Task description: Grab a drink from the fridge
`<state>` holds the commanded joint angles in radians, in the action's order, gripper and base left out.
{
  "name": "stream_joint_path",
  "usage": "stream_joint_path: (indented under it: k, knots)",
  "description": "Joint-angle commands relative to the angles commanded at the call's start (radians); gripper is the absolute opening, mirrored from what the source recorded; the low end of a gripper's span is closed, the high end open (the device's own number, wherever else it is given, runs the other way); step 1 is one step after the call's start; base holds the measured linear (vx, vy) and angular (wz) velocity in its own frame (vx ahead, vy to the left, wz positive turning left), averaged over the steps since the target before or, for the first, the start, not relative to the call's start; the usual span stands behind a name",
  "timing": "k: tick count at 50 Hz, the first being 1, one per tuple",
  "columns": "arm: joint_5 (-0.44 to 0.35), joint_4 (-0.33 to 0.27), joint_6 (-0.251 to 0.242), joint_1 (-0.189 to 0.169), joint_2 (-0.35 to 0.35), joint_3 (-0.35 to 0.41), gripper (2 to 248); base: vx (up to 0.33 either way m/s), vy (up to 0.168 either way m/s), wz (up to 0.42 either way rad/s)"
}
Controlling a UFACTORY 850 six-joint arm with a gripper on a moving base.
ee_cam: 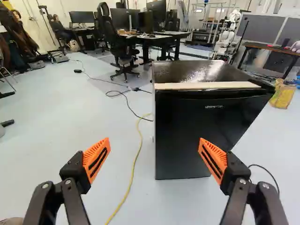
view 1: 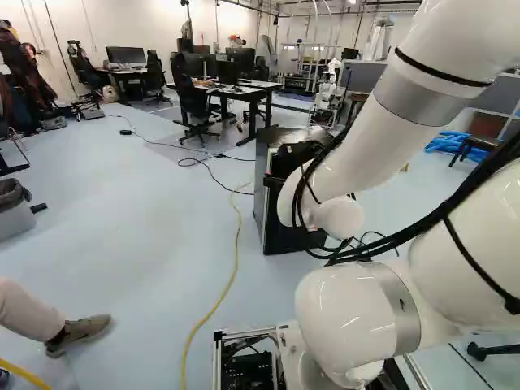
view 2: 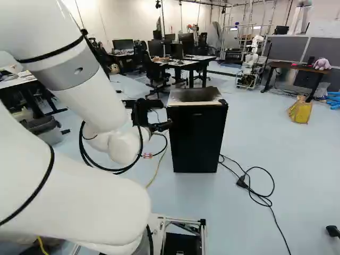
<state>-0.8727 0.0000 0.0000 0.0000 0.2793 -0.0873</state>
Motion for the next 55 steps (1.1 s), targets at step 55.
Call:
stream_joint_path:
  k: [55]
  knots:
    - [0.0,0.0,0.0,0.0,0.0,0.0,247,0.04,0.006,-0.002]
